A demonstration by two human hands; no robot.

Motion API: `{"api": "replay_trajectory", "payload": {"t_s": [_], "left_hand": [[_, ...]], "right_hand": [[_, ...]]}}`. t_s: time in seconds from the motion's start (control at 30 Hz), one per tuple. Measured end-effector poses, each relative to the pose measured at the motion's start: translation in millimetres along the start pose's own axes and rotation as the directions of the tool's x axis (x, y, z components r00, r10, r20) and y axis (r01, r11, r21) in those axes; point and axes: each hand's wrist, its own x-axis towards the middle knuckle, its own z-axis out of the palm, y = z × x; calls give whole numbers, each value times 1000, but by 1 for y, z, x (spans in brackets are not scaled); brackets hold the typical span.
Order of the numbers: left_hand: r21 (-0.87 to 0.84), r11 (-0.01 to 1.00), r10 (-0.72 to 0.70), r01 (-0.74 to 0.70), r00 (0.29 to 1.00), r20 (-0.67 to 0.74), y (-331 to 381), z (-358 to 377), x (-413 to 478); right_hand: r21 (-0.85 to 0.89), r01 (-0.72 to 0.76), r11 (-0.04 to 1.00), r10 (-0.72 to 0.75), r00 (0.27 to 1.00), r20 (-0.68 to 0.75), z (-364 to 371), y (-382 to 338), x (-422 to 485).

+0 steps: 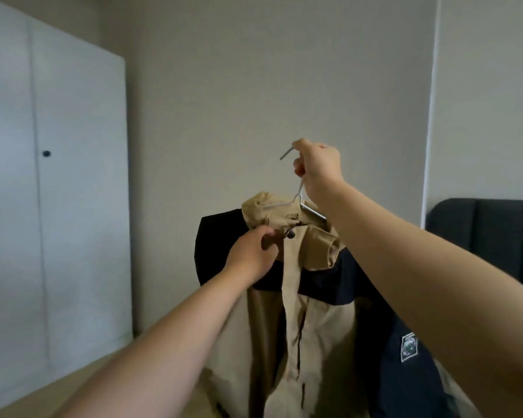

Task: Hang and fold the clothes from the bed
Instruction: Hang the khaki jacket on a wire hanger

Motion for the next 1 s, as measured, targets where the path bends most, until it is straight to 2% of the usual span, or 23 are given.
{"api": "replay_trajectory", "payload": {"t_s": [0.03,0.1,0.13,0.17,0.2,0.27,0.33,0.47,0.5,0.53,0.57,0.6,0.67,0.73,0.77,0.8,0.87,0.9,1.0], "left_hand": [[79,996,58,-49,991,-119,-6,-16,-3],[295,942,249,-160,922,-295,-21,-44,-2],[406,895,327,-186,892,-312,-27,-56,0],[489,852,355,-186,893,-278,-32,-65,4],[538,825,324,-173,925,-200,-35,-72,9],[598,793,134,-116,991,15,-40,-79,16],[649,756,-10,-84,990,139,-47,-84,20],[650,760,-77,-15,991,113,-64,-93,22],[655,756,-99,17,991,89,-70,-93,21],[658,751,-126,61,991,52,-77,-91,19],[659,744,-155,113,988,6,-86,-90,17],[662,731,-182,167,982,-46,-96,-89,14],[677,685,-226,268,962,-152,-114,-93,6],[671,646,-261,364,931,-254,-127,-101,0],[659,636,-274,401,916,-293,-132,-104,-1],[644,633,-284,430,903,-323,-137,-107,-3],[606,643,-298,467,882,-364,-141,-112,-4],[589,651,-301,478,876,-377,-142,-114,-4],[548,673,-308,496,862,-403,-143,-122,-2]], "right_hand": [[22,-30,999,30,1000,5,8,6,-1],[66,-104,992,102,994,28,20,21,-5],[81,-140,987,137,990,43,26,29,-7],[92,-174,980,169,984,60,31,36,-9],[106,-205,973,197,977,84,36,43,-11],[135,-245,960,226,963,145,47,54,-15],[156,-266,951,231,949,214,59,62,-19],[157,-245,957,185,929,322,73,78,-24],[76,-190,979,155,932,326,74,83,-24],[-93,-92,991,118,937,329,72,88,-24],[-313,23,949,91,935,343,70,95,-23],[-521,127,844,87,926,367,66,103,-22],[-797,217,563,193,904,382,58,124,-23],[-928,204,313,379,869,319,52,143,-29],[-955,167,246,485,832,271,52,152,-33],[-968,119,221,583,779,229,54,160,-36],[-967,28,253,701,683,203,61,171,-44],[-950,-9,312,710,666,227,65,177,-46],[-811,-31,585,586,707,395,79,184,-53]]}}
